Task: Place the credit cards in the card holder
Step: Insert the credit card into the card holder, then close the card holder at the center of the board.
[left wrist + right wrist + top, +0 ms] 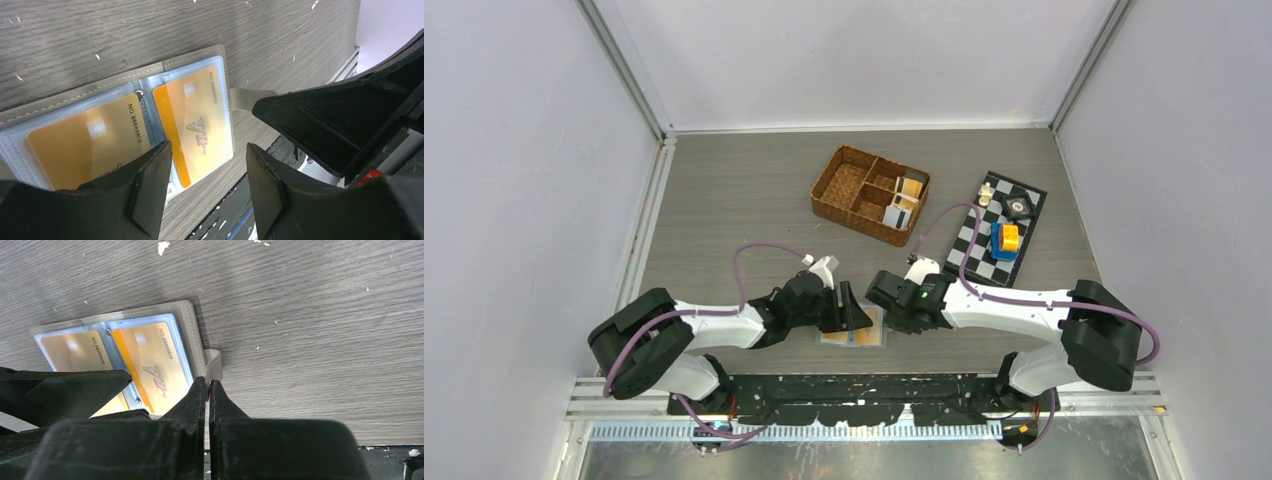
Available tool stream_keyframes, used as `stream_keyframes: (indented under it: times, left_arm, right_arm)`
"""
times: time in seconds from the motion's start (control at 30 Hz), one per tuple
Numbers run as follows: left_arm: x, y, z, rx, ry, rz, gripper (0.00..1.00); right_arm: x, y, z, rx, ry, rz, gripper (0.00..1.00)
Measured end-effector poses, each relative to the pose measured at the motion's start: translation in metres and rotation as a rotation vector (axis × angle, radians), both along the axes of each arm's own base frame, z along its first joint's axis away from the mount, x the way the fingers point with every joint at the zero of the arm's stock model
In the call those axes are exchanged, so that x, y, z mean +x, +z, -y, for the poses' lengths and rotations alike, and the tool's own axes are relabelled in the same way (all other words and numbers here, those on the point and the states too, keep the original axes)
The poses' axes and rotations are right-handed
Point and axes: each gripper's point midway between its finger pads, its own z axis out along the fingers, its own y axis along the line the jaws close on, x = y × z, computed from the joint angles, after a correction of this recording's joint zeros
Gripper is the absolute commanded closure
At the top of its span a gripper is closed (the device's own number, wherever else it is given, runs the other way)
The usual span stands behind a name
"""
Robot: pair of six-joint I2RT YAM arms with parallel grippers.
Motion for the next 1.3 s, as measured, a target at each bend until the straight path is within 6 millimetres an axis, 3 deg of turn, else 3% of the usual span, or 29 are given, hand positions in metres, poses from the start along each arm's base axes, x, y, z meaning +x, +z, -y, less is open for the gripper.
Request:
stream_keyframes:
  times: [0.5, 0.77, 0.97, 1.1, 1.3]
  left_arm:
    - [-0.001, -0.002, 0.013, -0.04, -0.013, 0.005, 0.43]
    - [0.001, 0.007, 0.016, -0.037, -0.028, 0.028, 0.32]
    - [0.016, 0.042, 0.007, -0.04, -0.027, 0.089, 0.25]
    - [0.032, 0.062, -0.018, -0.012, 0.014, 0.122, 0.21]
    - [0.049, 0.081, -0.056, 0.039, 0.063, 0.142, 0.21]
  right_arm:
    - [0.0, 0.0, 0.001, -0.003, -0.001, 0.001, 1.0]
    - [0.003, 0.007, 0.015, -0.029, -0.014, 0.021, 1.0]
    - [0.02, 0.031, 0.055, -0.064, -0.077, 0.065, 1.0]
    - [0.032, 0.058, 0.082, -0.124, -0.091, 0.11, 0.99]
    - [0.044, 0.102, 0.07, -0.134, 0.035, 0.186, 1.0]
